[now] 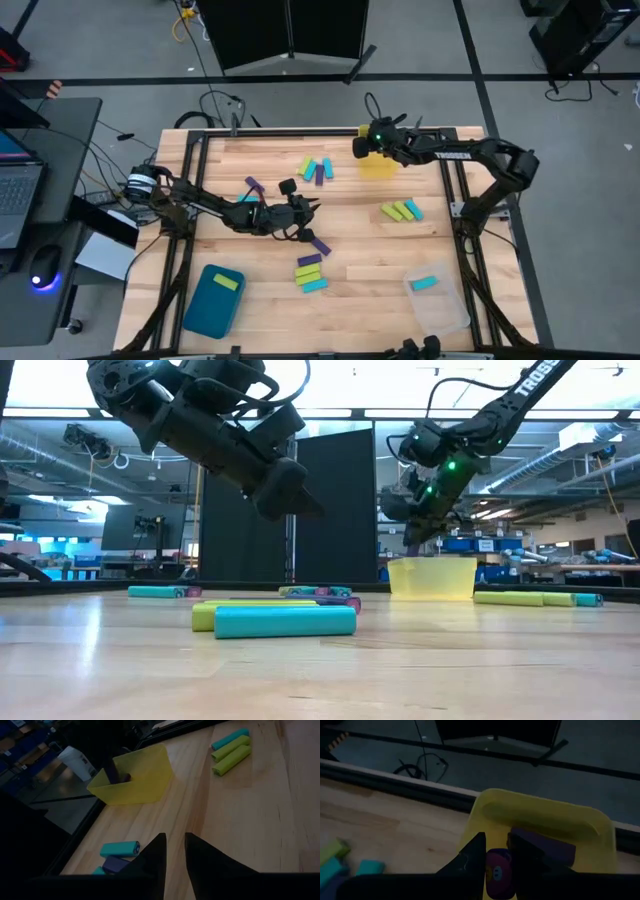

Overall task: Sort blocks
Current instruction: Put the violet block into the transparent yellow bin

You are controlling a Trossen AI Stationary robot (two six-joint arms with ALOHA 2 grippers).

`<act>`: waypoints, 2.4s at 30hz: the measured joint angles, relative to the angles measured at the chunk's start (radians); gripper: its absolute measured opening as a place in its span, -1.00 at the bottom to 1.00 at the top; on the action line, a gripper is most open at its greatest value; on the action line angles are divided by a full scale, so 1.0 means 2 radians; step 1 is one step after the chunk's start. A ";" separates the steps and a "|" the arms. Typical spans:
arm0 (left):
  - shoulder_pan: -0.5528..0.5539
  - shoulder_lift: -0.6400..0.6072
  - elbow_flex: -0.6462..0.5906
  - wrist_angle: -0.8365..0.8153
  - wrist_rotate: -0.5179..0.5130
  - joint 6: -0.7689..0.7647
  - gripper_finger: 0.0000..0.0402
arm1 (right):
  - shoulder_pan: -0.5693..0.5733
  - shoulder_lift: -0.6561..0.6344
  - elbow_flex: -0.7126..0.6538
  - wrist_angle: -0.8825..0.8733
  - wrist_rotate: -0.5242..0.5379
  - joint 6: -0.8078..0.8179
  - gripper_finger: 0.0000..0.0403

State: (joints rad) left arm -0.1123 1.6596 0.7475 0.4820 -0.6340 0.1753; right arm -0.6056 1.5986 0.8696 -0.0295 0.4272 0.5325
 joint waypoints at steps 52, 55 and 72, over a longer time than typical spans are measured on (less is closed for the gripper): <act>-0.001 0.000 0.000 -0.001 0.004 -0.015 -0.62 | -0.027 -0.014 -0.014 -0.025 0.009 -0.029 -0.35; -0.001 0.000 0.000 -0.001 0.004 -0.015 -0.62 | -0.032 -0.008 -0.014 -0.017 -0.011 -0.034 -0.66; 0.000 0.000 0.000 -0.002 0.003 -0.014 -0.62 | -0.039 0.001 -0.014 0.007 -0.055 -0.057 -0.95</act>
State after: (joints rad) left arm -0.1123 1.6596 0.7475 0.4782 -0.6273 0.1467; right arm -0.6832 1.6012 0.8416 -0.0153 0.3163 0.4186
